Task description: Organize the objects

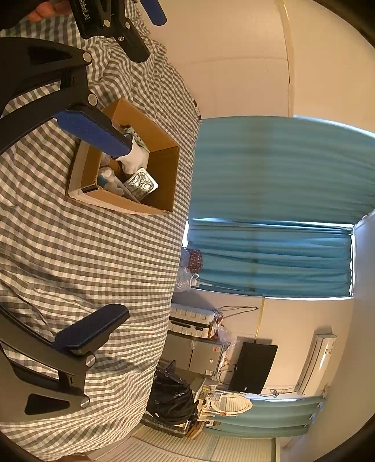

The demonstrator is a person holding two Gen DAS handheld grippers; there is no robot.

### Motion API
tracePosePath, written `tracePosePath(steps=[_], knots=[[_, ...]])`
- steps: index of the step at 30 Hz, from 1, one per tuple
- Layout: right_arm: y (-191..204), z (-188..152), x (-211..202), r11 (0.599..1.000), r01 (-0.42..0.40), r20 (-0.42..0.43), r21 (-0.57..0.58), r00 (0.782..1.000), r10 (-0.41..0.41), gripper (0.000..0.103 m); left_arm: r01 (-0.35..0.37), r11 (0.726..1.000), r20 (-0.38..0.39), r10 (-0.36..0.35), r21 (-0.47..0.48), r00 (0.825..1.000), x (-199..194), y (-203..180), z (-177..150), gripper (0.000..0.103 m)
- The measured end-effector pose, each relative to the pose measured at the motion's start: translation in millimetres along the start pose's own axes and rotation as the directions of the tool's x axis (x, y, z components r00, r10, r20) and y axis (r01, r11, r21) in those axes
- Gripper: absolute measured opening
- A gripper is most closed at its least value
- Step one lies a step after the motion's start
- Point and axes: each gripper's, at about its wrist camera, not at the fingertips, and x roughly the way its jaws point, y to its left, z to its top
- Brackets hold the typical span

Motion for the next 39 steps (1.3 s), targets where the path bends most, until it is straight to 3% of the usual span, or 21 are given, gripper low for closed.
tracePosePath(steps=[39], knots=[[9.0, -6.2, 6.5, 1.000, 0.002, -0.008, 0.000, 1.000, -0.002, 0.103, -0.007, 1.000, -0.005, 0.007, 0.013, 1.000, 2.2, -2.2, -4.1, 0.103]])
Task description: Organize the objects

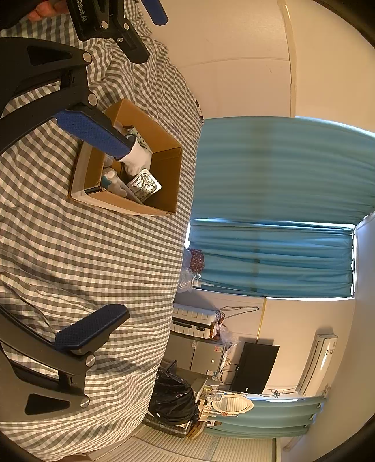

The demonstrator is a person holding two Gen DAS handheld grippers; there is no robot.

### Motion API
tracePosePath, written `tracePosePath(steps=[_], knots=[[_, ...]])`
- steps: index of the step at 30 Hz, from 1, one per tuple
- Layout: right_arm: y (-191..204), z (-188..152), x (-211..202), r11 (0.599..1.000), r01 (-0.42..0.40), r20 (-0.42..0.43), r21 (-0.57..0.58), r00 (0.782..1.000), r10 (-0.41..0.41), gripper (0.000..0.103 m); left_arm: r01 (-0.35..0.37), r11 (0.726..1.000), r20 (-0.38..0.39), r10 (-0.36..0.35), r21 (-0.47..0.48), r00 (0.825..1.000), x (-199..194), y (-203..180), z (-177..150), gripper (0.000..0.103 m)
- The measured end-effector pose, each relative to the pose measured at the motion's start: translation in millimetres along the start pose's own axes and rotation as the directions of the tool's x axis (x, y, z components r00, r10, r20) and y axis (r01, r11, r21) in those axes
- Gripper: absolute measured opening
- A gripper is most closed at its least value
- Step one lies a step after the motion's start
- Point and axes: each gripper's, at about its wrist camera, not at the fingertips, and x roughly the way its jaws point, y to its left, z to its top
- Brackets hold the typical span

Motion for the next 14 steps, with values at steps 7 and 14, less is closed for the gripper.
tracePosePath(steps=[7, 14], knots=[[0.2, 0.0, -0.1, 1.000, 0.001, -0.001, 0.000, 1.000, -0.001, 0.103, -0.002, 1.000, -0.004, 0.002, -0.001, 1.000, -0.9, 0.0, 0.1, 0.103], [2.4, -1.8, 0.9, 1.000, 0.002, -0.005, -0.001, 1.000, -0.002, 0.103, -0.011, 1.000, -0.005, 0.011, 0.010, 1.000, -1.7, -1.4, -0.8, 0.103]])
